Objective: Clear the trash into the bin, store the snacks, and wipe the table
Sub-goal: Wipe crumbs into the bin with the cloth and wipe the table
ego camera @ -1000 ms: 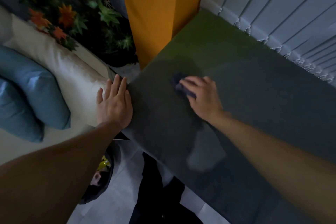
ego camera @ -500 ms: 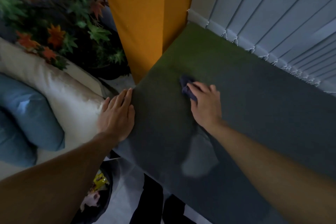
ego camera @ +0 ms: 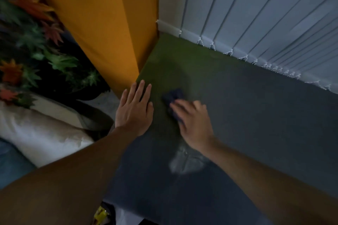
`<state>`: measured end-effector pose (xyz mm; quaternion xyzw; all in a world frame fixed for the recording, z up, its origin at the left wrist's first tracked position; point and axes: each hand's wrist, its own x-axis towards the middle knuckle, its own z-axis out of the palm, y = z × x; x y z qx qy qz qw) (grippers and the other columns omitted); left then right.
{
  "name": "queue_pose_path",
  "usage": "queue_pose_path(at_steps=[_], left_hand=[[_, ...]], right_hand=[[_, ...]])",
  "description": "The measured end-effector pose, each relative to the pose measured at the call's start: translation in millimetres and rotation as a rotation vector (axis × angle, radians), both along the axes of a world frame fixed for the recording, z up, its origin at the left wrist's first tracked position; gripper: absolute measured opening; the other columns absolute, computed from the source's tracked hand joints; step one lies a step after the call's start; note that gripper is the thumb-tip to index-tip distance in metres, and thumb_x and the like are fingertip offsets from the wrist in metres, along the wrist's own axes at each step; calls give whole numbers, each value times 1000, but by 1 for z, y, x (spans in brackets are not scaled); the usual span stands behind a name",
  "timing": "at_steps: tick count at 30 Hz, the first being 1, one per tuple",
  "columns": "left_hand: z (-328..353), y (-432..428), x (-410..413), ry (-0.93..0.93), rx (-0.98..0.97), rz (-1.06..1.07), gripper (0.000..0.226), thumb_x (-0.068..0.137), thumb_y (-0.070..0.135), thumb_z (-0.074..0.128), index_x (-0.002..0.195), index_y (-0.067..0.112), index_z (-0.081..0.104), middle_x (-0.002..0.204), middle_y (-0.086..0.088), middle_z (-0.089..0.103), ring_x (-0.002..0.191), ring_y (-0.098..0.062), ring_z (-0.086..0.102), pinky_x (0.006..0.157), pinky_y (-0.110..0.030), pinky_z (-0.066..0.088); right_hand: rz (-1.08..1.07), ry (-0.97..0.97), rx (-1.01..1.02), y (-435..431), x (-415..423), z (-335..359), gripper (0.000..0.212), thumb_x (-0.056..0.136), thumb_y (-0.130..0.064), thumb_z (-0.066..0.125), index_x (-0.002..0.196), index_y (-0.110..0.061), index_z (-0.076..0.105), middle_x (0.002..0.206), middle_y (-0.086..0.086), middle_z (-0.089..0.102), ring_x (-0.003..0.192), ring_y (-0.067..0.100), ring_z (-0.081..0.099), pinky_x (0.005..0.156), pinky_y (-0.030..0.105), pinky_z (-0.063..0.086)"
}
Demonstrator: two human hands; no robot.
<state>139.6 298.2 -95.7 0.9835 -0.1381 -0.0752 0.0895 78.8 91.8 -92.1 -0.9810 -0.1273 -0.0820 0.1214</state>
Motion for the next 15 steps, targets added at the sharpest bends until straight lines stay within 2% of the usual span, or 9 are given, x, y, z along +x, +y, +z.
queue_pose_path(at_steps=[2,4,6,8,10,12,15], left_hand=[[-1,-12,20,14,-20,-20,57,106,36,24,160,23,14,168,1,5,154,-22,1,125,-43,7],[-4,-20,34,12,-48,-8,55,106,33,23,159,22,16,168,0,7,154,-23,3,124,-44,8],[-8,-23,37,-27,-21,-4,55,105,33,21,159,21,16,167,-2,11,154,-24,7,124,-45,11],[-11,-23,35,-58,22,1,56,105,36,20,159,21,15,167,-2,12,154,-24,6,124,-46,8],[-10,-24,35,-56,25,4,59,104,42,18,160,22,13,167,-2,10,154,-23,4,125,-46,4],[-9,-25,36,-54,27,8,62,103,46,17,160,23,12,168,-2,8,154,-22,4,125,-45,4],[-9,-26,36,-61,34,10,63,102,45,20,160,22,13,167,-3,9,154,-23,6,124,-46,8]], right_hand=[[205,5,-20,-6,-4,0,48,87,-20,49,134,-19,59,135,-2,57,99,27,50,76,39,38],[246,-8,-105,-25,16,1,51,86,-23,46,135,-19,59,132,-1,58,97,26,49,75,40,38],[42,-6,-139,-48,46,-1,50,86,-23,47,135,-22,59,131,-1,59,96,30,51,75,40,38],[-266,-5,-61,-62,70,-1,47,87,-18,53,133,-23,60,129,1,60,98,33,52,76,40,38],[-427,-5,26,-55,77,-1,47,86,-14,57,132,-22,61,129,2,59,101,33,50,77,40,39],[-353,-4,25,-35,70,-2,49,85,-18,54,134,-24,59,133,-1,57,102,30,47,78,40,40],[25,13,1,-34,65,-4,50,85,-19,59,135,-24,59,135,-2,56,100,29,50,77,40,41]])
